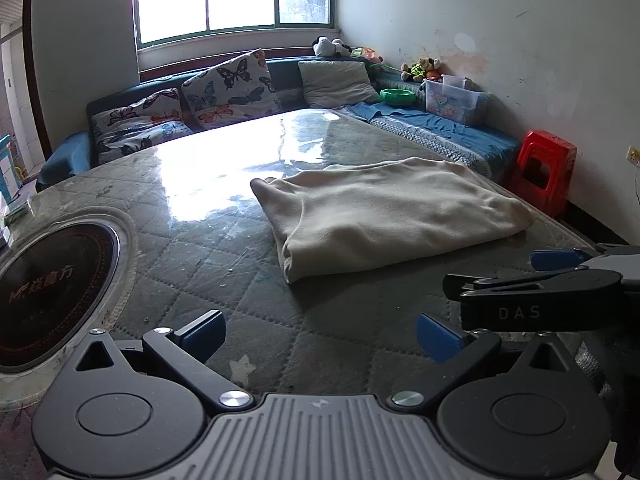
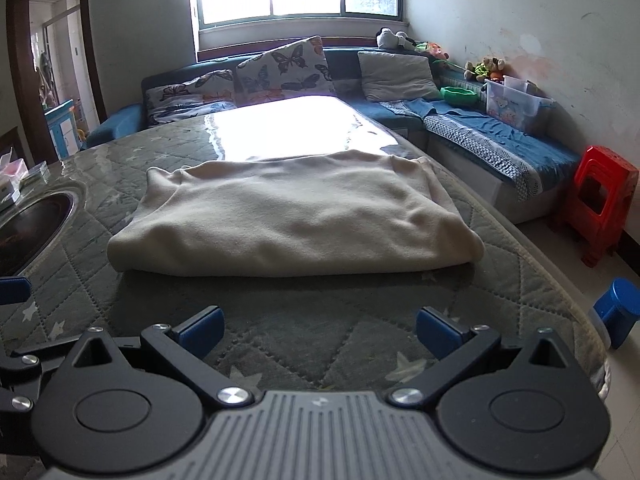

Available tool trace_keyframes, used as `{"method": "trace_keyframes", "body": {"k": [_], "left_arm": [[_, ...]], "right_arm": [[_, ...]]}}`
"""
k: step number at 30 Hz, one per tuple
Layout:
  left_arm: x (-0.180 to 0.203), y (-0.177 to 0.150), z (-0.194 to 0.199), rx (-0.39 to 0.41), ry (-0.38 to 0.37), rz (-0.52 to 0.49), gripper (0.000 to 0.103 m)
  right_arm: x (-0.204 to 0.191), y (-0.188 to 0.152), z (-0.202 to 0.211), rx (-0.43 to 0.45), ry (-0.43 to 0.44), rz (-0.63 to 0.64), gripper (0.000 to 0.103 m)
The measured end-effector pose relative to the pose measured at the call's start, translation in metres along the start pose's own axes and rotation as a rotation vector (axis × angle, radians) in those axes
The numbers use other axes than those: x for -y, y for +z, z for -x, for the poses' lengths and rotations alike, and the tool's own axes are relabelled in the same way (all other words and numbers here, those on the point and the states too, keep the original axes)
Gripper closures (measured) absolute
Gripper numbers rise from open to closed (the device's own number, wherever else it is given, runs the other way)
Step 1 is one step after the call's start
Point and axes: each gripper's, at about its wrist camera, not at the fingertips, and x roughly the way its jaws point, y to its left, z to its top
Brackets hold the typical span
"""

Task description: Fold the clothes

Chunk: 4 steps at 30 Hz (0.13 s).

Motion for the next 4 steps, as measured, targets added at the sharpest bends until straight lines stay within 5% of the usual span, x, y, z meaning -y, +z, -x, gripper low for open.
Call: {"method": "trace_keyframes", "body": {"k": [4], "left_arm": [[0.0009, 0.0005, -0.0004, -0.001, 0.002, 0.002, 0.0]], "right_arm": [[-0.0005, -0.0004, -0.0005, -0.002, -0.003, 0.002, 0.0]]}}
